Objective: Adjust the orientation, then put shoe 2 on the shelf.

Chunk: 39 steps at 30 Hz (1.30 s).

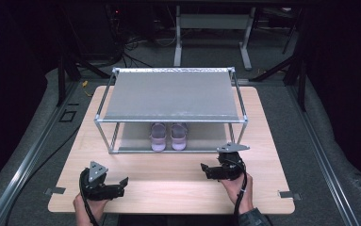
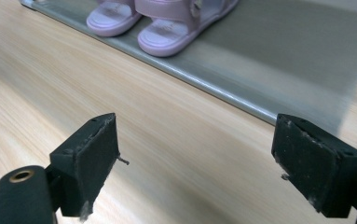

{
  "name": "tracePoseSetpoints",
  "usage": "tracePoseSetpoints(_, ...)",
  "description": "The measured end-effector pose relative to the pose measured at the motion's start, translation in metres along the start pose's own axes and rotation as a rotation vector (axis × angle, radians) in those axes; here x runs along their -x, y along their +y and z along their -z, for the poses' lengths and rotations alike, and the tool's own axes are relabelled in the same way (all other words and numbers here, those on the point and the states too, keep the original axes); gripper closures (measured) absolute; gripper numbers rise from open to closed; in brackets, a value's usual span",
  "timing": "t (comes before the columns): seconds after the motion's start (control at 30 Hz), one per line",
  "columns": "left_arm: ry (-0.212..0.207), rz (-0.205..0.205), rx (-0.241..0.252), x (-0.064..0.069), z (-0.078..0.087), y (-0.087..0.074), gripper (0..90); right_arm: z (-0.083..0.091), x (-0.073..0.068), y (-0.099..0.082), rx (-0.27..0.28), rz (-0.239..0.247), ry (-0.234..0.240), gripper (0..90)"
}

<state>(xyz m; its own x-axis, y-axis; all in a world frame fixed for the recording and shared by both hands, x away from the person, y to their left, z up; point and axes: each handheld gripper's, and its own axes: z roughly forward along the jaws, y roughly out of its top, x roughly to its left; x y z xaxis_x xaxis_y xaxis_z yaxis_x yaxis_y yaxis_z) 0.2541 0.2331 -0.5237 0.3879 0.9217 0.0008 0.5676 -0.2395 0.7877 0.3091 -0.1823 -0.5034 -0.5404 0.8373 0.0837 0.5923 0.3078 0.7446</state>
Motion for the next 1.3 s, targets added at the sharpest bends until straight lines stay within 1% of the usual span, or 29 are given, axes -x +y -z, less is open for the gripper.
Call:
tracePoseSetpoints(0.03, 0.0, 0.004, -0.001, 0.0, 0.0, -0.001, 0.3, 0.004, 0.001, -0.002, 0.0, 0.002, -0.009, 14.4)
tracePoseSetpoints(0.07, -0.001, 0.005, -0.004, 0.0, 0.0, -0.001, 0.3, 0.007, 0.002, -0.005, 0.005, -0.006, 0.0, 14.4)
tracePoseSetpoints(0.27, 0.007, 0.0, -0.006, -0.002, 0.002, -0.003, 0.3, 0.023, 0.01, -0.018, 0.011, -0.014, -0.032, 14.6)
tracePoseSetpoints(0.37, 0.01, -0.001, -0.004, -0.003, 0.003, -0.002, 0.2, 0.028, 0.018, -0.024, -0.006, -0.032, -0.055, 14.4)
tracePoseSetpoints(0.4, 0.011, -0.002, -0.007, -0.004, 0.004, -0.002, 0.2, 0.029, 0.021, -0.026, 0.004, -0.04, -0.013, 14.3)
tracePoseSetpoints(0.43, 0.01, -0.001, -0.009, -0.005, 0.004, -0.001, 0.2, 0.031, 0.024, -0.028, -0.001, -0.041, -0.026, 14.2)
tracePoseSetpoints(0.47, 0.016, -0.002, -0.011, -0.006, 0.004, -0.001, 0.1, 0.033, 0.025, -0.03, -0.008, -0.043, -0.058, 14.2)
tracePoseSetpoints(0.57, 0.018, 0.0, -0.018, -0.008, 0.004, -0.001, 0.1, 0.039, 0.031, -0.035, -0.012, -0.053, -0.076, 13.3)
tracePoseSetpoints(0.6, 0.019, -0.001, -0.019, -0.009, 0.004, -0.001, 0.1, 0.041, 0.033, -0.037, -0.001, -0.057, -0.079, 12.8)
tracePoseSetpoints(0.63, 0.019, -0.004, -0.024, -0.009, 0.004, -0.001, 0.1, 0.044, 0.036, -0.038, -0.01, -0.059, -0.076, 12.2)
tracePoseSetpoints(0.7, 0.022, -0.002, -0.027, -0.011, 0.003, -0.001, 0.1, 0.049, 0.041, -0.043, -0.014, -0.072, -0.105, 10.9)
tracePoseSetpoints(0.73, 0.022, -0.004, -0.035, -0.012, 0.003, -0.001, 0.0, 0.052, 0.044, -0.045, -0.012, -0.074, -0.098, 10.4)
tracePoseSetpoints(0.77, 0.025, -0.003, -0.037, -0.013, 0.003, -0.001, 0.0, 0.055, 0.047, -0.048, -0.023, -0.078, -0.105, 9.5)
tracePoseSetpoints(0.8, 0.025, -0.001, -0.038, -0.014, 0.003, -0.002, 0.0, 0.057, 0.05, -0.051, -0.018, -0.084, -0.123, 8.8)
tracePoseSetpoints(0.87, 0.029, 0.001, -0.041, -0.016, 0.004, -0.003, 0.0, 0.063, 0.056, -0.058, -0.029, -0.096, -0.136, 7.2)
tracePoseSetpoints(0.9, 0.028, 0.001, -0.046, -0.017, 0.004, -0.004, 0.0, 0.065, 0.059, -0.061, -0.027, -0.1, -0.161, 6.8)
tracePoseSetpoints(0.93, 0.029, 0.003, -0.048, -0.017, 0.003, -0.004, 0.0, 0.067, 0.061, -0.064, -0.035, -0.104, -0.174, 6.1)
tracePoseSetpoints(0.97, 0.03, 0.003, -0.054, -0.017, 0.003, -0.005, 0.0, 0.069, 0.065, -0.068, -0.028, -0.112, -0.144, 5.1)
tracePoseSetpoints(1.03, 0.029, 0.004, -0.056, -0.018, 0.002, -0.007, 0.0, 0.072, 0.069, -0.074, -0.044, -0.119, -0.199, 4.5)
tracePoseSetpoints(1.07, 0.028, 0.004, -0.061, -0.018, 0.001, -0.007, 0.0, 0.073, 0.072, -0.077, -0.041, -0.128, -0.195, 3.7)
tracePoseSetpoints(1.1, 0.028, 0.002, -0.065, -0.018, 0.001, -0.008, 0.0, 0.074, 0.074, -0.08, -0.042, -0.134, -0.206, 3.7)
tracePoseSetpoints(1.13, 0.026, 0.005, -0.062, -0.019, 0.001, -0.009, 0.0, 0.074, 0.076, -0.082, -0.041, -0.139, -0.206, 3.1)
tracePoseSetpoints(1.17, 0.027, 0.005, -0.066, -0.019, 0.0, -0.01, 0.0, 0.075, 0.078, -0.085, -0.04, -0.14, -0.188, 2.5)
tracePoseSetpoints(1.2, 0.03, 0.004, -0.068, -0.019, 0.0, -0.01, 0.0, 0.075, 0.078, -0.086, -0.049, -0.144, -0.231, 2.4)
tracePoseSetpoints(1.23, 0.029, 0.01, -0.068, -0.019, 0.0, -0.012, 0.0, 0.075, 0.079, -0.087, -0.053, -0.146, -0.237, 2.3)
tracePoseSetpoints(1.3, 0.029, 0.013, -0.071, -0.02, 0.0, -0.014, 0.1, 0.074, 0.081, -0.089, -0.054, -0.153, -0.216, 1.3)
